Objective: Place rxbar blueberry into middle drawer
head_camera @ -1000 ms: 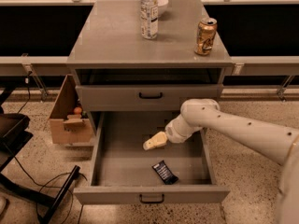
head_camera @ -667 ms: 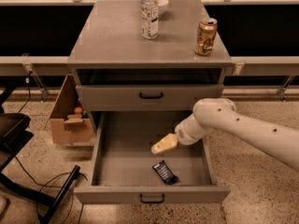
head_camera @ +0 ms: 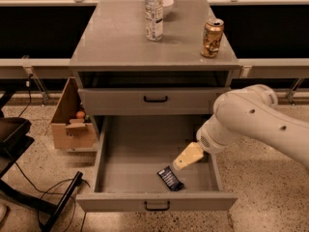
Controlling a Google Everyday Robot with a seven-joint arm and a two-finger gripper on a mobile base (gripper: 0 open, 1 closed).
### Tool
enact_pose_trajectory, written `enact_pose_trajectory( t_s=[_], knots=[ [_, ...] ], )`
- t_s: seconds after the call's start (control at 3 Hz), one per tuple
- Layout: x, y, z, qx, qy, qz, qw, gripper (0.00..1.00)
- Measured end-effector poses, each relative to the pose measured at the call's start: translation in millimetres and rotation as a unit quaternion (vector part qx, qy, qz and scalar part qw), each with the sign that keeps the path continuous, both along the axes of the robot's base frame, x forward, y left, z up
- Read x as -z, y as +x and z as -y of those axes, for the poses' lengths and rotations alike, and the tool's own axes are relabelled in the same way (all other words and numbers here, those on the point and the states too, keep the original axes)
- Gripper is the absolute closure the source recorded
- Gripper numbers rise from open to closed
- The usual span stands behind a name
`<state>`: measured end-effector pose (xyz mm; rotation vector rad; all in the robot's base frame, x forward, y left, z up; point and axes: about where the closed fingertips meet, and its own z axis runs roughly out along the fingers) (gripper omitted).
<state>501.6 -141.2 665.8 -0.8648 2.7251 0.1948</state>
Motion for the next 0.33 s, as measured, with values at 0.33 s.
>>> enact_pose_trajectory(
  t_s=[0.33],
  knots=[
    [-60.0, -16.2, 19.5, 0.029, -0.015, 0.04, 0.9987, 0.0]
  ],
)
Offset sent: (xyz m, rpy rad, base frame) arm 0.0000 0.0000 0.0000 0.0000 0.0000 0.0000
